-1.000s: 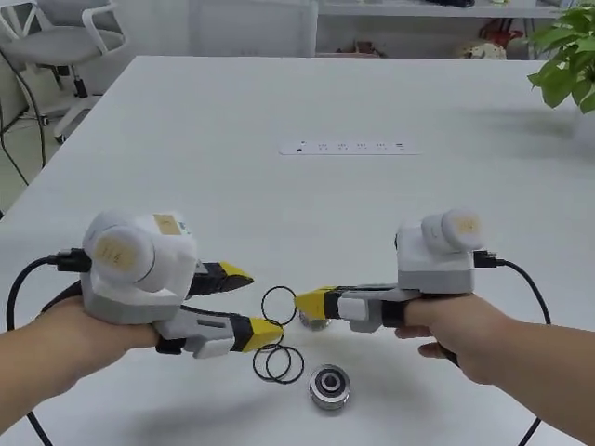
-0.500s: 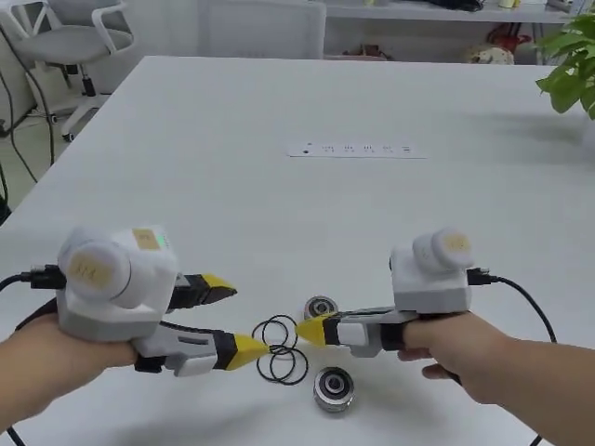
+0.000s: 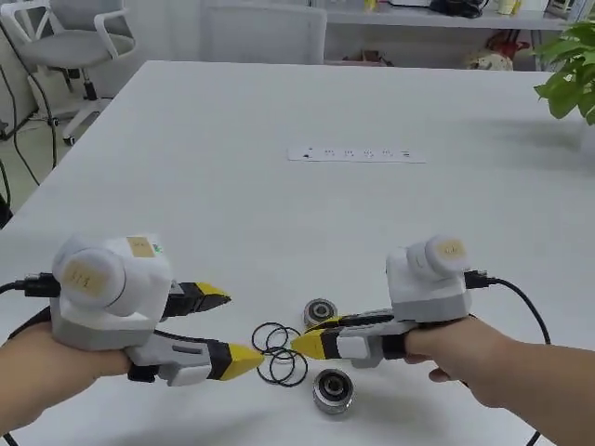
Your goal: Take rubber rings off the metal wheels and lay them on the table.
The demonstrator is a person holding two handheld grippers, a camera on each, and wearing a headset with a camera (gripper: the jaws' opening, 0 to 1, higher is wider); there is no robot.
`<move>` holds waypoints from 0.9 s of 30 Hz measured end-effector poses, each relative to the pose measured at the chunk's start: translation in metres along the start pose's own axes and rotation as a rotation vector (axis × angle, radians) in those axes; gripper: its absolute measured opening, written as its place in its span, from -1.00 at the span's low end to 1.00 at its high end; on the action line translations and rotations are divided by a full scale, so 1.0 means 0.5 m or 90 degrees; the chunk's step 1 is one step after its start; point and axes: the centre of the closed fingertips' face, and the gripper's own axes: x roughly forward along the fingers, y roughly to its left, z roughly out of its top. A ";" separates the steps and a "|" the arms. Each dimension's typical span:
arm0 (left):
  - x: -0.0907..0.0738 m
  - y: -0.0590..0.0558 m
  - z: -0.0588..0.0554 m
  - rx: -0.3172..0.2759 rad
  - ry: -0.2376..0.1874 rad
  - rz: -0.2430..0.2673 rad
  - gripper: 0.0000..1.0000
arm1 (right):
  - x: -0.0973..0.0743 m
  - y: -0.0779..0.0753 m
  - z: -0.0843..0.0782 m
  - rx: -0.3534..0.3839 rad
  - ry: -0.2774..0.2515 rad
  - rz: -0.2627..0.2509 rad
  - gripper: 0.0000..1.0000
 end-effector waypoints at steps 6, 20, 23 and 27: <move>-0.014 -0.003 0.016 -0.002 -0.009 0.000 0.16 | -0.020 0.015 0.013 -0.027 -0.007 -0.001 -0.36; -0.059 -0.027 0.063 -0.006 -0.039 0.001 0.36 | -0.120 0.029 0.062 -0.114 -0.066 -0.028 0.02; -0.065 -0.031 0.070 -0.005 -0.043 0.003 0.38 | -0.144 0.028 0.062 -0.144 -0.069 -0.038 0.10; -0.071 -0.033 0.075 -0.002 -0.048 0.008 0.41 | -0.175 0.033 0.058 -0.166 -0.073 -0.043 0.22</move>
